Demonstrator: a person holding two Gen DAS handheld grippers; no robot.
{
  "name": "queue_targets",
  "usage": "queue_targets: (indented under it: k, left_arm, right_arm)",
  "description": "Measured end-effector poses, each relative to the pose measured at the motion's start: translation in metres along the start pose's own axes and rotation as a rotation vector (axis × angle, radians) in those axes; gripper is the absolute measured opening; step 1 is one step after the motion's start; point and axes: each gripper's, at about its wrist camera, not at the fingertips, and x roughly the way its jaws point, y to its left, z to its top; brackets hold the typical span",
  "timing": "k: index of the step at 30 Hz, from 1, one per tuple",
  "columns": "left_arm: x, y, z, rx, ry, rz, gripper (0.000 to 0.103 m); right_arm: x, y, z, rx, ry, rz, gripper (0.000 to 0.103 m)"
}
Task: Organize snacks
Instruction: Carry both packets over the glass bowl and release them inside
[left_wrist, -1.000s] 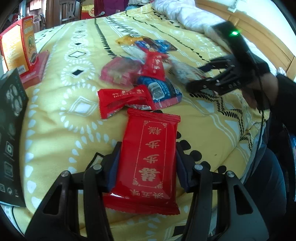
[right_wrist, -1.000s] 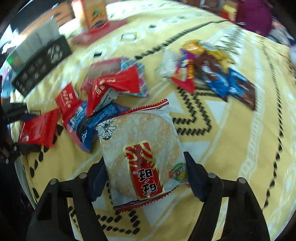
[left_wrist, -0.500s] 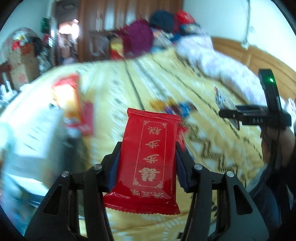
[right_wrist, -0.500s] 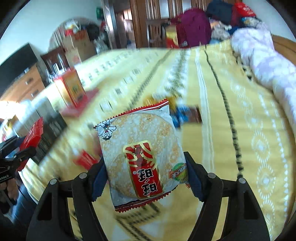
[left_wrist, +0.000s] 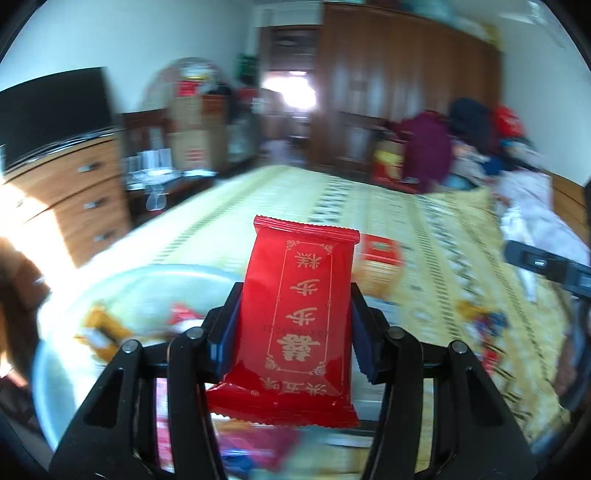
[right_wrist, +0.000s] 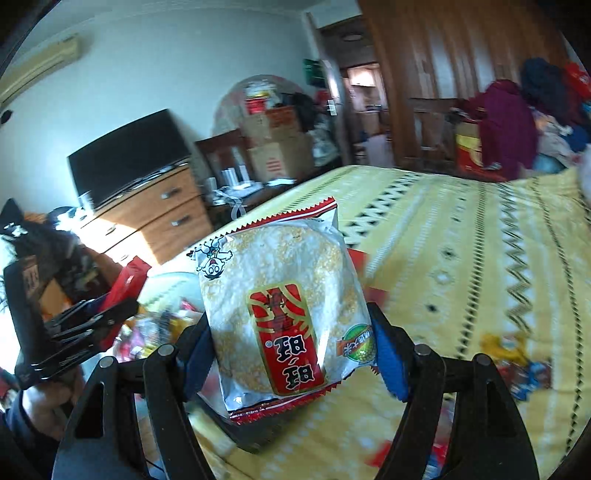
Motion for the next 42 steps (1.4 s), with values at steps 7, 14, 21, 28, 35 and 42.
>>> queue_targets:
  k: [7,14,21,28,35,42]
  left_arm:
    - [0.017,0.063,-0.004,-0.096,0.034,0.153,0.053]
    - [0.026,0.085,-0.009,-0.116,0.068,0.170,0.053]
    - [0.019,0.097,-0.014,-0.125,0.080,0.162,0.053]
    - [0.018,0.105,-0.012,-0.129,0.086,0.155,0.053]
    - [0.017,0.106,-0.012,-0.133,0.088,0.158,0.053]
    - [0.017,0.107,-0.012,-0.134,0.091,0.156,0.053]
  right_arm:
    - [0.075,0.112,0.015,-0.087,0.066,0.157,0.078]
    - [0.113,0.188,0.003,-0.150,0.137,0.232,0.078]
    - [0.128,0.190,-0.004,-0.138,0.178,0.243,0.078]
    - [0.132,0.186,-0.005,-0.127,0.186,0.242,0.078]
    - [0.133,0.184,-0.004,-0.126,0.186,0.244,0.078]
    - [0.133,0.184,-0.004,-0.129,0.190,0.247,0.078]
